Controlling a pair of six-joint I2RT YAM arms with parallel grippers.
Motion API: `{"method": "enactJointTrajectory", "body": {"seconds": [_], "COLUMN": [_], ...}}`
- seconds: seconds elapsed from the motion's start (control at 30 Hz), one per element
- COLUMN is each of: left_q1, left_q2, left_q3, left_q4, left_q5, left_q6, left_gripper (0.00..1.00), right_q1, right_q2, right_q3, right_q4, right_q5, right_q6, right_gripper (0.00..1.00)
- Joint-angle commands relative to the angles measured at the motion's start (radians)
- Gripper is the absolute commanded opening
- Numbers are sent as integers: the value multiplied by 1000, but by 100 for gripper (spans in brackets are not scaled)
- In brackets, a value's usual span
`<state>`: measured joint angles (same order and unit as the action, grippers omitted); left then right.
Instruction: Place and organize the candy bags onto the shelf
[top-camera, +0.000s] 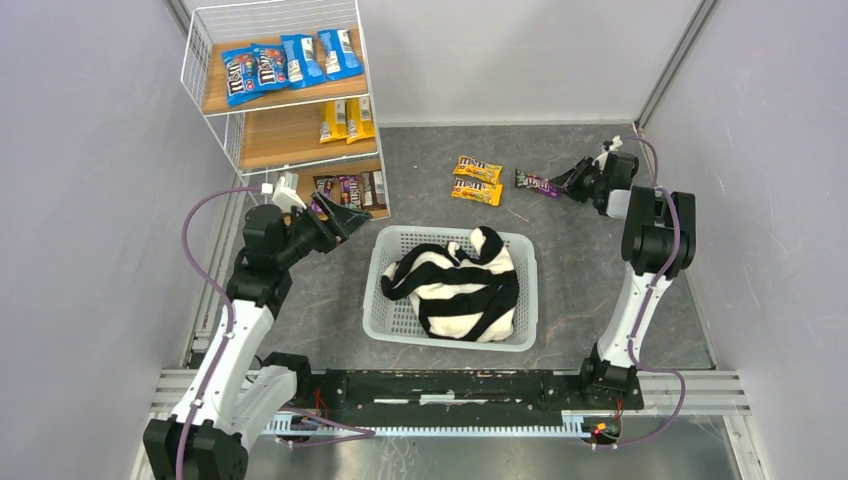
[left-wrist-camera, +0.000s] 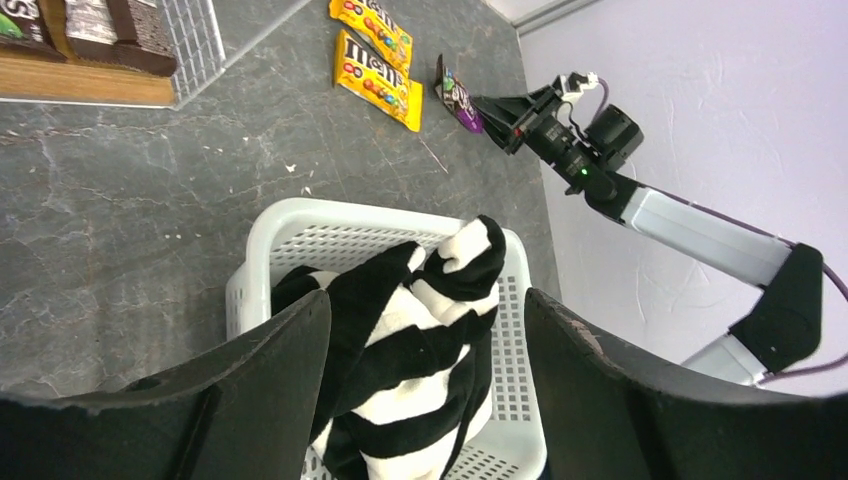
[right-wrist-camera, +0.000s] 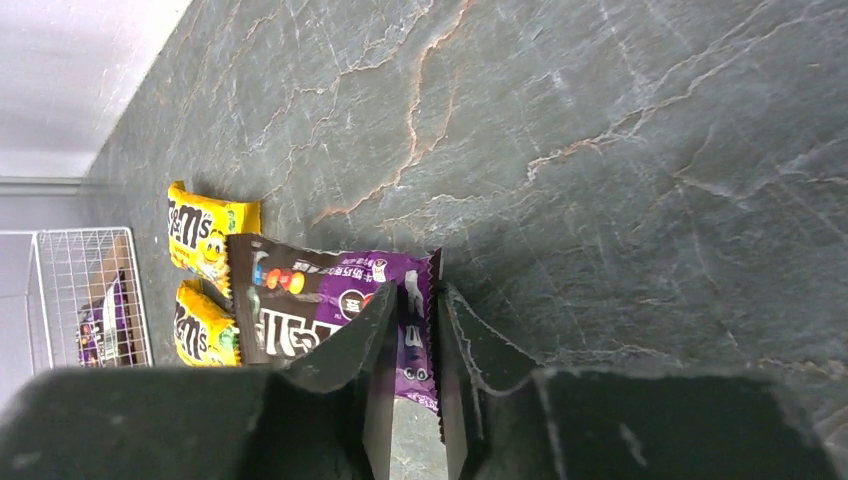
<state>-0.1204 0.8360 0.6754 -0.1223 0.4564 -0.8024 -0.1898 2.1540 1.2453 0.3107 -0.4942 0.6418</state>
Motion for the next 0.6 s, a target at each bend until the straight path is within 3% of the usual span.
{"method": "enactJointTrajectory", "body": {"seconds": [0.0, 0.13, 0.57], "left_q1": [-5, -12, -198], "left_q2": [-2, 15, 147], "left_q3": [61, 88, 130], "left_q4": [28, 49, 242], "left_q5": [88, 155, 213], "left_q6": [16, -1, -132], "left_gripper": [77, 77, 80], "right_q1": [4, 3, 38], "right_q2": [35, -24, -441], "right_q3": [26, -12, -230], "right_q4": [39, 95, 256], "right_q5": [-25, -59, -224], "right_q6": [3, 40, 168], "right_gripper": [19, 1, 1]}}
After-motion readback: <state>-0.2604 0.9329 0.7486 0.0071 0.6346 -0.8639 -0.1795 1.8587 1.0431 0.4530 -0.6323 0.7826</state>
